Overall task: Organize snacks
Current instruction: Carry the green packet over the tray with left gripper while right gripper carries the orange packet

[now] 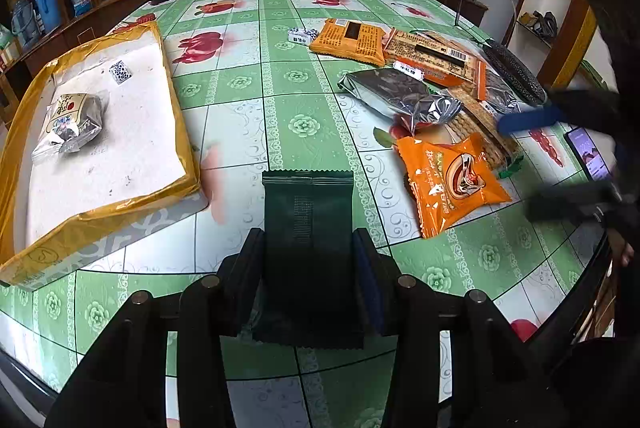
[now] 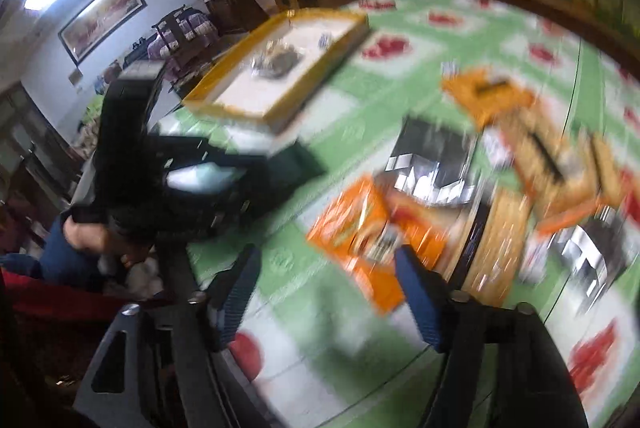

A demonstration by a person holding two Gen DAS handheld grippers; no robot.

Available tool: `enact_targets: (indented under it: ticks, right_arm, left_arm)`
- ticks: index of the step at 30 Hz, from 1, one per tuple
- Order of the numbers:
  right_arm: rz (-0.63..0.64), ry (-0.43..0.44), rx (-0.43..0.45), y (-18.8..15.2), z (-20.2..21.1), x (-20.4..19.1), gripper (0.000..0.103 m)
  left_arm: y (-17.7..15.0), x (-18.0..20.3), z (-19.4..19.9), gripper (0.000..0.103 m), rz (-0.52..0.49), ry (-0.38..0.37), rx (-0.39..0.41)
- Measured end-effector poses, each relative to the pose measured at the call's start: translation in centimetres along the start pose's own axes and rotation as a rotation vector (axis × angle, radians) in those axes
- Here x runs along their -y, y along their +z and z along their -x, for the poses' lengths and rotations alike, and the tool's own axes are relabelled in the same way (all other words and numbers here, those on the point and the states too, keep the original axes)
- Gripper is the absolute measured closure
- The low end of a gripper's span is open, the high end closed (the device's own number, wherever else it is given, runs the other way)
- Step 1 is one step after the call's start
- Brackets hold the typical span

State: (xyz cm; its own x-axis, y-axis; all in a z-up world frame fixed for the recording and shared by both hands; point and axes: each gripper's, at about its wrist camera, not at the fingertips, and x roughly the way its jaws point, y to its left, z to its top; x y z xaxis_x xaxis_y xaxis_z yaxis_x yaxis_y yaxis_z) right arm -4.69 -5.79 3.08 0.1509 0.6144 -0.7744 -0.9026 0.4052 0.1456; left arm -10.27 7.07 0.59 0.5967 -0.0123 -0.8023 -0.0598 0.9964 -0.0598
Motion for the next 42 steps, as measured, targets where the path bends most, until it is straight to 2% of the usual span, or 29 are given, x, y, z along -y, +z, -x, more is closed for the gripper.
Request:
enact_targets:
  ticks: [4,6,11,13,15,16,17,19,23,26,33,36,42]
  right_arm:
    - [0.069,-0.055,-0.024,2.0,-2.5,0.9,0.024]
    - [0.088,-0.020,-0.064,2.3,-3.9,1.4,0.024]
    - [0.154,-0.016,-0.149,1.3,-5.8,0.8,0.024]
    - [0.193,-0.042,-0.174,0.5,-6.2,0.1,0.024]
    - [0.219,-0.088,-0.160,-0.3,-6.2,-0.6,0.026]
    - [0.212,-0.094,-0.154,-0.5,-6.0,-0.7,0.036]
    - [0.187,-0.100,-0.143,-0.5,-5.7,-0.6,0.052]
    - [0.109,-0.087,-0.121,-0.5,-5.1,0.0,0.056]
    - [0.021,-0.124,-0.074,-0.7,-4.4,0.2,0.064]
    - [-0.056,-0.102,-0.031,-0.6,-3.3,0.5,0.065]
    - [-0.143,-0.038,0.038,0.2,-1.4,0.7,0.065]
    - [-0.164,-0.007,0.065,0.8,-0.9,0.5,0.065]
    - [-0.173,0.035,0.098,2.9,-0.9,-0.3,0.065]
  left_arm:
    - [-0.3,-0.4,0.3,0.061,0.006,-0.002,0.001]
    - [-0.4,-0.5,0.4,0.061,0.011,-0.005,0.002]
    - [-0.2,-0.6,0.2,0.061,0.006,-0.009,0.005]
    - [-0.2,-0.5,0.2,0.061,-0.001,-0.010,0.006]
    - [-0.1,-0.5,0.1,0.061,-0.003,-0.012,0.011]
    - [-0.1,-0.5,0.1,0.061,0.000,-0.014,0.015]
    - [-0.1,-0.5,0.1,0.061,0.003,-0.017,0.021]
    - [-0.1,-0.6,0.1,0.061,0.017,-0.026,0.034]
    - [-0.2,-0.8,0.6,0.061,0.043,-0.055,0.055]
    - [0.0,-0.6,1.5,0.061,0.041,-0.065,0.077]
    - [0.6,-0.8,2.8,0.061,0.062,-0.073,0.109]
    - [0.9,-1.5,3.9,0.061,0.086,-0.083,0.137]
    - [1.4,-3.6,6.3,0.061,0.127,-0.057,0.197]
